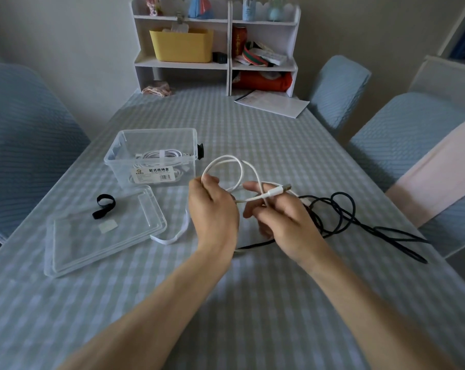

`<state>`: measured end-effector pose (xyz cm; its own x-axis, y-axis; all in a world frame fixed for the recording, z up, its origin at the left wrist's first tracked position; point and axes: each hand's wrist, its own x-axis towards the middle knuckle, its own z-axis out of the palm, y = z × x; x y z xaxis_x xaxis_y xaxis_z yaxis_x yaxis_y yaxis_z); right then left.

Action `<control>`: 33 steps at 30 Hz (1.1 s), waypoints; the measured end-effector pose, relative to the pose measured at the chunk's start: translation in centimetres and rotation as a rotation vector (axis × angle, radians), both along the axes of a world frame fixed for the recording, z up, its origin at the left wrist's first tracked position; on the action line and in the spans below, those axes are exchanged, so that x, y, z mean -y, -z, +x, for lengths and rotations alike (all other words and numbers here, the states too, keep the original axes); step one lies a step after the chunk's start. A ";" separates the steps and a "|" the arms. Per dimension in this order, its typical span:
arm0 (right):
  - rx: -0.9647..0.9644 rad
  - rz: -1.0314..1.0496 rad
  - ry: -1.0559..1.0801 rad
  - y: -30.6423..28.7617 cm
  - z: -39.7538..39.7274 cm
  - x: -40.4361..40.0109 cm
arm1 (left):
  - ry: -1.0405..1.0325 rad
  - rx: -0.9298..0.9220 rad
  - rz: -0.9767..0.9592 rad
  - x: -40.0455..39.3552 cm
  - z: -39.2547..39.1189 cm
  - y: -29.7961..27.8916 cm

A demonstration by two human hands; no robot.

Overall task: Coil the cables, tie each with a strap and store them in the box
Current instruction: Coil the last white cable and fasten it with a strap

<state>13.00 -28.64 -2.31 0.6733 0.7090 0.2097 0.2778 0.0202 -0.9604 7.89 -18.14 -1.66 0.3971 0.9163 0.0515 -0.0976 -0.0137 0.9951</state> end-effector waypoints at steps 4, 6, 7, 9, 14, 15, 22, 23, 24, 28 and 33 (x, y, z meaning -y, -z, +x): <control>0.019 0.034 -0.010 0.0 -0.2 -0.2 | 0.002 -0.019 0.053 0.3 -0.1 -0.4; -0.038 0.113 0.049 0.1 -0.1 -0.3 | 0.045 -0.039 0.116 0.9 -0.5 -0.7; -0.067 0.145 0.065 0.0 -0.1 -0.2 | 0.072 -0.049 0.148 1.2 -0.7 -0.7; -0.105 0.170 0.075 -0.2 -0.1 -0.1 | 0.115 -0.072 0.198 1.5 -0.9 -0.6; -0.142 0.107 0.115 -0.3 -0.5 -0.4 | 0.166 -0.135 0.284 1.1 -0.9 0.1; -0.158 0.093 0.137 -0.3 -0.6 -0.5 | 0.186 -0.151 0.309 1.0 -1.0 0.2; -0.012 -0.009 0.300 -0.8 0.1 0.2 | 0.321 -0.245 0.559 1.1 -1.8 0.0; 0.019 -0.002 0.309 -0.9 0.3 0.4 | 0.338 -0.265 0.605 0.9 -1.7 0.0; 0.054 0.001 0.306 -1.0 0.3 0.5 | 0.348 -0.279 0.666 0.5 -1.7 0.0; 0.166 -0.064 0.177 -1.5 0.2 1.2 | 0.406 -0.383 0.934 -1.3 -1.9 -1.1; 0.149 -0.160 0.031 -1.0 0.1 1.2 | 0.440 -0.650 1.203 -2.3 -2.1 -1.7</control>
